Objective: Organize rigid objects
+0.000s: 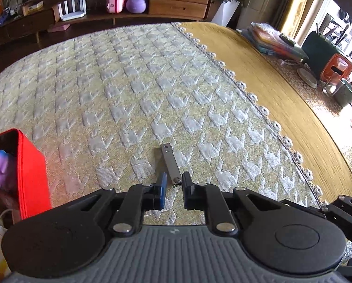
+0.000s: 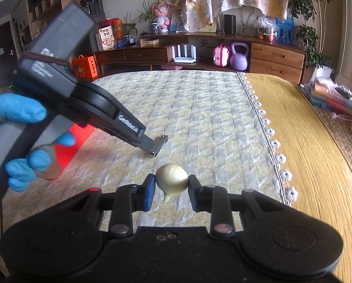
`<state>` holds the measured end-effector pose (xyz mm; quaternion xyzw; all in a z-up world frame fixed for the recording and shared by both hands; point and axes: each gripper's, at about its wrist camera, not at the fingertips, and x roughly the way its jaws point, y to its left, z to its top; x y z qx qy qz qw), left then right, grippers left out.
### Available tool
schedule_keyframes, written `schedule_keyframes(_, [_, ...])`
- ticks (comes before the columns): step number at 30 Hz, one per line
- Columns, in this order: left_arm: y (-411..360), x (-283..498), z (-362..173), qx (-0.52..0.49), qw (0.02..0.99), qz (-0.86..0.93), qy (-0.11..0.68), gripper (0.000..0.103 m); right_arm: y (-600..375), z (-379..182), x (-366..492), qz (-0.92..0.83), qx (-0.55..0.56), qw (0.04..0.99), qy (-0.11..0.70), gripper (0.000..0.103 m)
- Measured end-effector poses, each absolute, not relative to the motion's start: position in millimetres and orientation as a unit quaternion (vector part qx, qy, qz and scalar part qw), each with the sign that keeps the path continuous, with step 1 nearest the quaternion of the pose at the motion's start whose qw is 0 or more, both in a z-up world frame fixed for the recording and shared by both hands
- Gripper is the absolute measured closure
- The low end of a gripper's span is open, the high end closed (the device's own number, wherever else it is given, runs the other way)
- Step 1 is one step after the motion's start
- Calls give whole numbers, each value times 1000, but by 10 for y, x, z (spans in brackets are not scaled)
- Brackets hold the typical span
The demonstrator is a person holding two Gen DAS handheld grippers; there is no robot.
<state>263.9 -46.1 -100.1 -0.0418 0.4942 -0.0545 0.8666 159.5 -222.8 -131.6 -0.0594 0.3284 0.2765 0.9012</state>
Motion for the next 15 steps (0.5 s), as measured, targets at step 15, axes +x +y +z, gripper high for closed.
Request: schedule_keyframes(15, [-630, 2880, -1220, -19, 864, -7, 502, 75, -2466, -1458, 1598, 279, -25, 901, 331, 74])
